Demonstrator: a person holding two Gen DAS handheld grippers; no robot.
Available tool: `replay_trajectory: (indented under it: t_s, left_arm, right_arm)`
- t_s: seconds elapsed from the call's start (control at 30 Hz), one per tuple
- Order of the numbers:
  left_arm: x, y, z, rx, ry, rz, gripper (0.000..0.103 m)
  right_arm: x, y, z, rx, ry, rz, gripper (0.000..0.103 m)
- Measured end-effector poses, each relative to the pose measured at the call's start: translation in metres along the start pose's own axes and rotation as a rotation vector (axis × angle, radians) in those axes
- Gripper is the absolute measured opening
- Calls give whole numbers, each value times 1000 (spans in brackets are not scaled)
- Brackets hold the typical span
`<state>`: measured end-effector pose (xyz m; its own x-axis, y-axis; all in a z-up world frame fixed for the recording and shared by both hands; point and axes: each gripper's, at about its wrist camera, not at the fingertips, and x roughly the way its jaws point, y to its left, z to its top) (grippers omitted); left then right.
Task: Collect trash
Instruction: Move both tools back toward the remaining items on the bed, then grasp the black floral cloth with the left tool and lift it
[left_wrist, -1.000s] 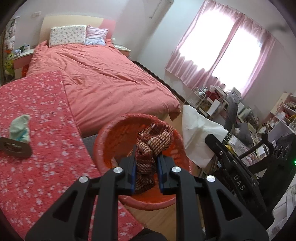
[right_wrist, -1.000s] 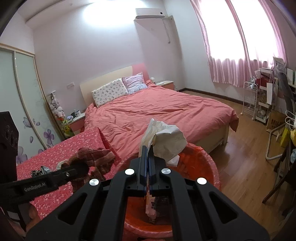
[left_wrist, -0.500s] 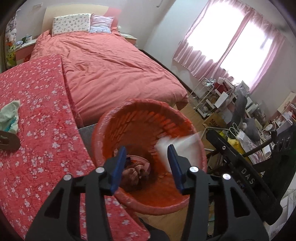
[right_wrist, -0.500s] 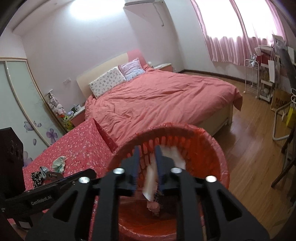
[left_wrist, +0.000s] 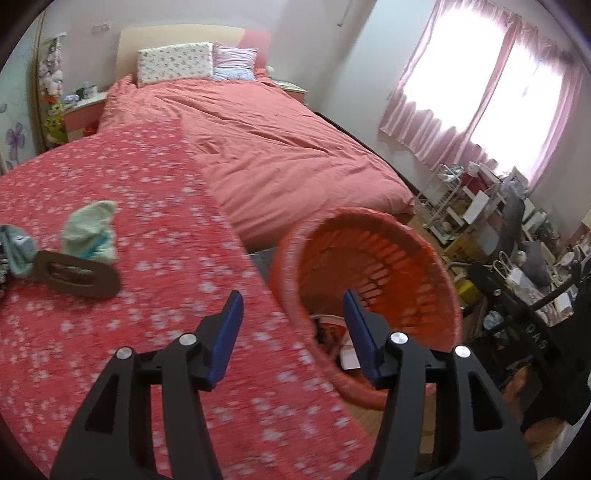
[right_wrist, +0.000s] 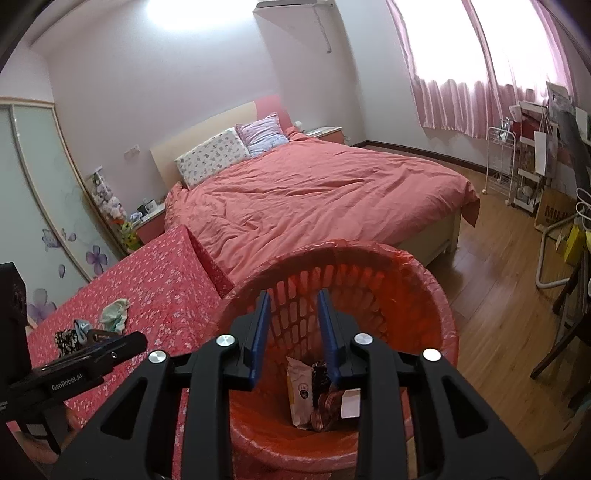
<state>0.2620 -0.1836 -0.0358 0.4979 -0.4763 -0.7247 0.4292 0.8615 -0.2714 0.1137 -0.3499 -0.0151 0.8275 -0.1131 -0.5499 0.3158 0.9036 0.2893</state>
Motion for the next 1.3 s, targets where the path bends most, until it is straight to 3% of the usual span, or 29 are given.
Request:
replay_trajectory:
  t_s: [0.27,0.43,0.7,0.8,0.93,1.3]
  left_arm:
    - [-27,54,-10,-29,-24,115,58]
    - [-54,101,-15,-51,-67,234,64]
    - [-92,203,-24,-198,-108,411,71]
    - [-101,234,-26,-249,-118,453,74]
    - [-104,261,-26,-293,-120,460,74]
    - [-73,285,-8,-347,-86,412,73]
  right_arm:
    - [-3,26,-6,-38,2,17,32]
    - [0,49,-15,-67,16,42,38]
    - [13,94,-30,-123,60,96,39]
    - [18,108,-36,-140,72,110,46]
    - [29,130,-43,-166,102,130,46]
    - [47,164,-57,-225,160,154,46]
